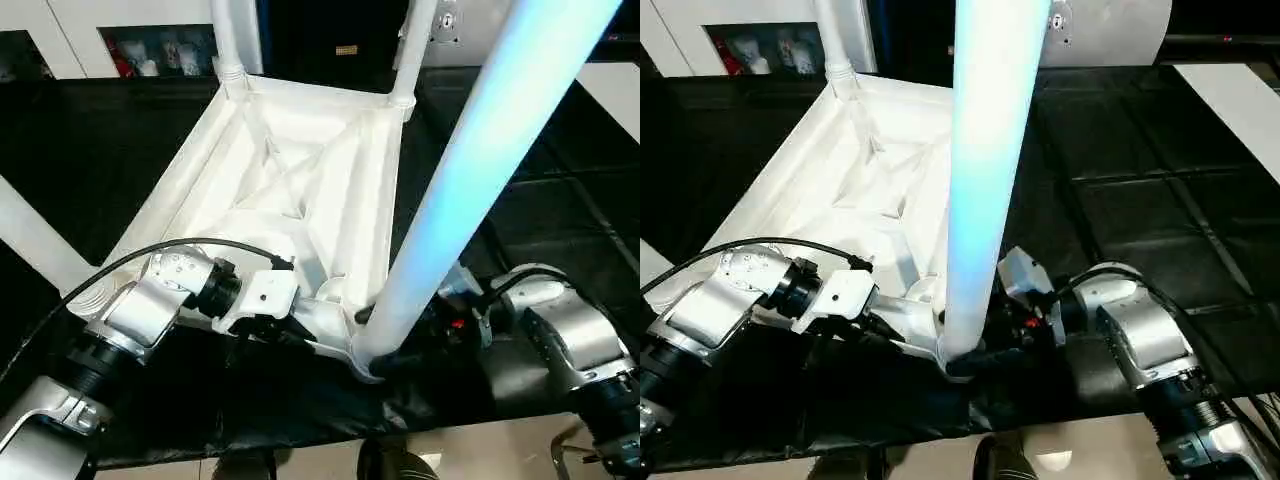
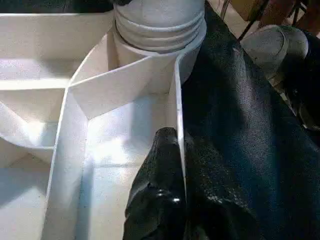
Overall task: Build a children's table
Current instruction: Rotate leg to tighten
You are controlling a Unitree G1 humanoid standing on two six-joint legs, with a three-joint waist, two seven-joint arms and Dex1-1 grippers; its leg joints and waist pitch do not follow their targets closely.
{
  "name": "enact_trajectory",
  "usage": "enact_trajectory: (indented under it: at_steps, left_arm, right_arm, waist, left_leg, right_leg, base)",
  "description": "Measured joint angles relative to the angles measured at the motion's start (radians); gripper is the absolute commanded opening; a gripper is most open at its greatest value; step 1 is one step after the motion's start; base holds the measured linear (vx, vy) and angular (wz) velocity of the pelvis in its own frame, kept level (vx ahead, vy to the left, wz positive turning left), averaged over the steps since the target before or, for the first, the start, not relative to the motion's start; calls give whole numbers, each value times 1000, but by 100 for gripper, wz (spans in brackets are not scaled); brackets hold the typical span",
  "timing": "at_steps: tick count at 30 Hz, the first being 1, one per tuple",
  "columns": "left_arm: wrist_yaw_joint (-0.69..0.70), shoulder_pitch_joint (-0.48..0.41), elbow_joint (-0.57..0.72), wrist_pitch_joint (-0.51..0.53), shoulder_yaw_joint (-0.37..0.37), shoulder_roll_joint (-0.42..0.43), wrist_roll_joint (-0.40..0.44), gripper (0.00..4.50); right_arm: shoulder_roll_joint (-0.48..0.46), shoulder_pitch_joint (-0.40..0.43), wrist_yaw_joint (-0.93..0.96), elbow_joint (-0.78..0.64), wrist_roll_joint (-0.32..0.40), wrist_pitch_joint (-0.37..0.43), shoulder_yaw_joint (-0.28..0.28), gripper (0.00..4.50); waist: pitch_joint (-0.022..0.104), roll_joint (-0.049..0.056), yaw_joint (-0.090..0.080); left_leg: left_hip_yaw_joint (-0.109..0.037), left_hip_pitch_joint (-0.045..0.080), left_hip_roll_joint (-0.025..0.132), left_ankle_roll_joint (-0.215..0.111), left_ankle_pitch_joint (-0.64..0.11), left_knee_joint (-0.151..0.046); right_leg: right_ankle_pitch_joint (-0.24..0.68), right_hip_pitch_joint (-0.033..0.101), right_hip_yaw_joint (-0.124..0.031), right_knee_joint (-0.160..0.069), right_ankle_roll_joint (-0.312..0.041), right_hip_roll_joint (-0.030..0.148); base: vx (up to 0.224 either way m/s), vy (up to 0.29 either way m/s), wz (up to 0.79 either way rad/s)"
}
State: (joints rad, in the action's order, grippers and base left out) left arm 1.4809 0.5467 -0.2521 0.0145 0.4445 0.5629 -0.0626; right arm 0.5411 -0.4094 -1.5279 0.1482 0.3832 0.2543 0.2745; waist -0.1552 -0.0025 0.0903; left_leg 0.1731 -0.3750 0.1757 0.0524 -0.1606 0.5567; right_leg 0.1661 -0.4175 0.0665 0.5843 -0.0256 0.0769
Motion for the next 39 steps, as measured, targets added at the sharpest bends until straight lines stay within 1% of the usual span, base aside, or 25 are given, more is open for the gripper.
enact_trajectory:
  at_steps: [7, 10, 12, 14, 17, 20, 21, 24, 27, 31, 32, 33, 35, 37, 38, 39]
  left_arm:
    - [19, 0, 0, 0, 2, 2, -2, 0]
    - [19, -1, 0, 8, 0, 3, -8, 0]
    - [13, -16, 14, 43, -19, 7, -14, 0]
    - [-15, -31, 29, 91, -47, 17, -18, 0]
    - [-81, -47, 51, 170, -86, 18, -8, 0]
    - [-179, -68, 90, 261, -123, -5, 0, 0]
    - [-233, -79, 111, 314, -140, -30, 7, 0]
    - [-359, -90, 154, 423, -168, -108, 25, 0]
    - [-462, -99, 196, 514, -184, -176, 47, 0]
    - [-565, -98, 224, 590, -193, -249, 80, 0]
    - [-608, -96, 225, 609, -199, -285, 94, 0]
    - [-673, -88, 223, 634, -201, -340, 123, 0]
    - [-734, -77, 216, 654, -197, -387, 137, 0]
    - [-774, -73, 215, 663, -194, -410, 139, 0]
    - [-794, -66, 209, 670, -193, -425, 148, 0]
    - [-812, -57, 201, 673, -192, -438, 158, 0]
  right_arm:
    - [1, -2, -10, -10, 3, 16, 8, 225]
    - [2, -1, -4, -21, 3, 29, 8, 223]
    - [-26, 17, 40, -41, 6, 53, -5, 220]
    - [-64, 39, 114, -59, 6, 73, -24, 220]
    - [-109, 63, 237, -77, -2, 89, -56, 220]
    - [-175, 89, 394, -87, -30, 96, -110, 218]
    - [-200, 91, 466, -89, -40, 109, -132, 217]
    - [-260, 91, 626, -100, -75, 136, -185, 216]
    - [-312, 92, 754, -121, -105, 166, -215, 213]
    - [-382, 91, 909, -142, -148, 183, -235, 212]
    - [-415, 92, 971, -147, -166, 185, -246, 212]
    - [-468, 87, 1066, -148, -200, 186, -267, 211]
    - [-502, 75, 1157, -146, -231, 186, -273, 211]
    - [-519, 68, 1208, -145, -242, 186, -276, 211]
    - [-555, 61, 1259, -140, -261, 183, -283, 211]
    - [-592, 51, 1314, -130, -281, 174, -292, 264]
  waist:
    - [0, 0, 0]
    - [0, 0, -1]
    - [0, 0, -4]
    - [0, 0, -11]
    - [-1, 0, -30]
    - [-3, -4, -61]
    - [-3, -5, -72]
    - [-5, -7, -89]
    - [-5, -7, -91]
    - [-4, -6, -92]
    - [-4, -6, -91]
    - [-3, -4, -91]
    - [-3, -2, -91]
    - [-2, 0, -87]
    - [-2, 0, -87]
    - [-2, 0, -87]
  left_leg:
    - [0, 0, 0, 0, 0, 0]
    - [0, 0, 0, 1, 0, 0]
    - [0, 2, 0, 2, -1, -1]
    - [0, 3, 1, 6, -2, -3]
    - [0, 5, 1, 7, -2, -3]
    - [0, 6, 0, 8, -2, -2]
    - [0, 6, 0, 8, -2, -3]
    - [0, 8, 0, 8, -2, -4]
    - [0, 9, -1, 8, -2, -4]
    - [0, 9, -1, 8, -2, -6]
    - [0, 9, -2, 8, -2, -6]
    - [0, 8, -3, 8, -2, -7]
    - [0, 8, -4, 8, -2, -8]
    - [0, 8, -6, 7, -2, -11]
    - [0, 8, -5, 7, -2, -12]
    - [0, 7, -5, 8, -2, -13]
  right_leg:
    - [0, 0, 0, 0, 0, 0]
    - [0, 0, 0, 0, 0, 0]
    - [0, 0, 0, 0, 1, 0]
    - [0, 0, 0, 1, 1, 0]
    - [4, 1, 0, 1, 7, 0]
    - [5, 1, -1, 0, 8, 0]
    - [5, 1, -1, -4, 8, 0]
    - [5, 0, -1, -8, 8, 0]
    - [5, -1, -2, -8, 8, 0]
    - [5, -1, -2, -8, 8, 0]
    - [5, 0, -2, -8, 8, 0]
    - [5, -1, -3, -9, 8, 0]
    - [5, -1, -5, -10, 9, 0]
    - [5, -1, -5, -10, 9, 0]
    - [5, -1, -5, -10, 9, 0]
    - [5, -3, -5, -10, 9, 0]
  base:
    - [0, 0, 0]
    - [0, 0, 0]
    - [0, 0, 0]
    - [0, 0, 0]
    - [0, 0, 0]
    - [0, 0, 0]
    - [0, 0, 0]
    - [0, 0, 0]
    - [0, 0, 0]
    - [0, 0, 0]
    - [0, 0, 0]
    - [0, 0, 0]
    - [0, 0, 0]
    - [0, 0, 0]
    - [0, 0, 0]
    - [0, 0, 0]
